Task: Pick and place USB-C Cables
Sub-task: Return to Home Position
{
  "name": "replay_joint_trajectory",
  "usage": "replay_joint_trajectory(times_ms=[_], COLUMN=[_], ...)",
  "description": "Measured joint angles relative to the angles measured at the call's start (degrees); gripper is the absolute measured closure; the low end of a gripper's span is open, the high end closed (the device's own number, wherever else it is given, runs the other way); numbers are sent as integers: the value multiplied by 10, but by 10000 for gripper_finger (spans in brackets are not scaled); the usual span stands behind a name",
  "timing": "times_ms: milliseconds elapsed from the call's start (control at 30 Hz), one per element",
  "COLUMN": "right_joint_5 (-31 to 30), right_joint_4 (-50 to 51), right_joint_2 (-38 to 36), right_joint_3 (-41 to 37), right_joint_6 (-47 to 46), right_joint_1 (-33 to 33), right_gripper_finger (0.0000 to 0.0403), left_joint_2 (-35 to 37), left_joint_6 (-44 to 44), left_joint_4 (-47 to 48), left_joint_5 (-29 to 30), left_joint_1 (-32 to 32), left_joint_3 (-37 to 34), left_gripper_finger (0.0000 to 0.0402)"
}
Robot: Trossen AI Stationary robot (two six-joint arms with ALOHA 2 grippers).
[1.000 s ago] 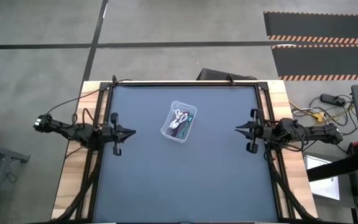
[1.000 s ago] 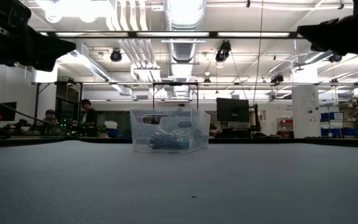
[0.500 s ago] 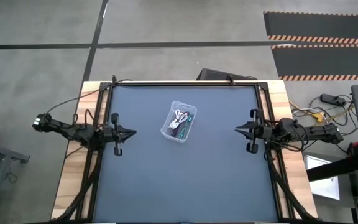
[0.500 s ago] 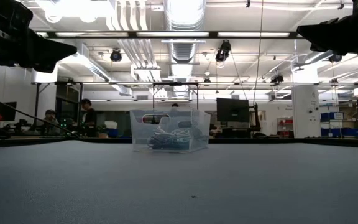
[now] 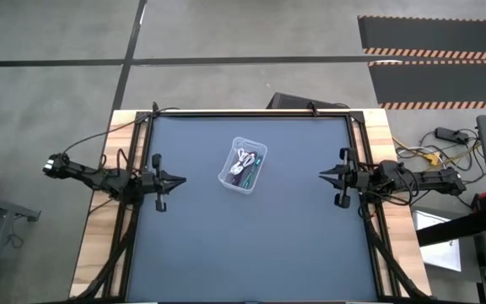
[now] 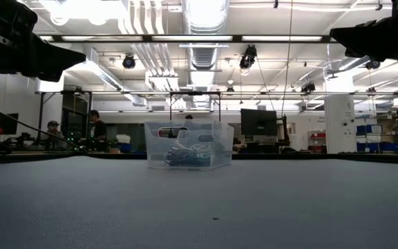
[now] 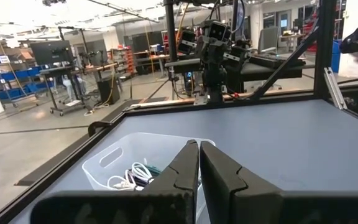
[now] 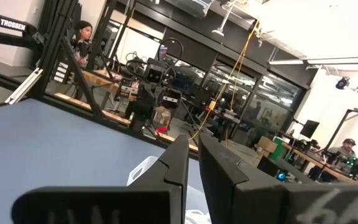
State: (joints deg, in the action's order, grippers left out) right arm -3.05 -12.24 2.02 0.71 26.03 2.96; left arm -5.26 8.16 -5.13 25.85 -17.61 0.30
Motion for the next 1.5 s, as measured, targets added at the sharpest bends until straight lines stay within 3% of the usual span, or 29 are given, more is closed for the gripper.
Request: replay_joint_trajectory(times_ms=[1500], right_joint_5=[0], right_joint_4=[0], right_joint_2=[0], right_joint_3=[0], right_joint_6=[0], right_joint_1=[0], right_gripper_finger=[376], left_joint_2=[-62], left_joint_6=[0], left_joint_4=[0], left_joint_5=[0], left_joint_1=[0], left_joint_3=[0], left_gripper_finger=[401])
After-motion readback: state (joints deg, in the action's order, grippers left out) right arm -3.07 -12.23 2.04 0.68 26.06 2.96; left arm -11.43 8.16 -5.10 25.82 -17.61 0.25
